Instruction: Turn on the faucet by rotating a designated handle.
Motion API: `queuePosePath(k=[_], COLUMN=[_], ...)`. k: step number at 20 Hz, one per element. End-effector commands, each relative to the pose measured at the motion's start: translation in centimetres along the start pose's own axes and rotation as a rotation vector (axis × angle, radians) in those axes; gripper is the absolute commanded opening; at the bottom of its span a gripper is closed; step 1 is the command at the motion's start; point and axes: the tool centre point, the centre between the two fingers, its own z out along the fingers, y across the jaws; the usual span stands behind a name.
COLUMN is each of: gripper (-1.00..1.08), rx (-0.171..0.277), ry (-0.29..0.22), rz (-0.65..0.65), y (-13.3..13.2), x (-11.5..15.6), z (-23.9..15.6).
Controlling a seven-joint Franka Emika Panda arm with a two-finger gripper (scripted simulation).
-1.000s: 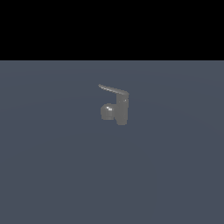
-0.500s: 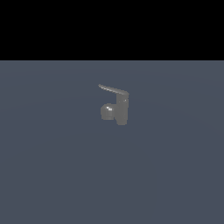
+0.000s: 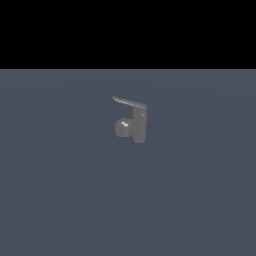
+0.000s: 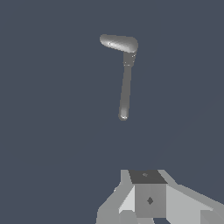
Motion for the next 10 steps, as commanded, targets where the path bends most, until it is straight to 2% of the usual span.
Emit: queuePosePath(k=[1, 10], gripper=[-1.0, -1.0], rx=[0.019, 0.087], ry=[-0.007, -0.046], rz=[0.048, 0.287], y=[-0.2, -1.1], x=[1.3, 7.8], z=[0.3, 2.6])
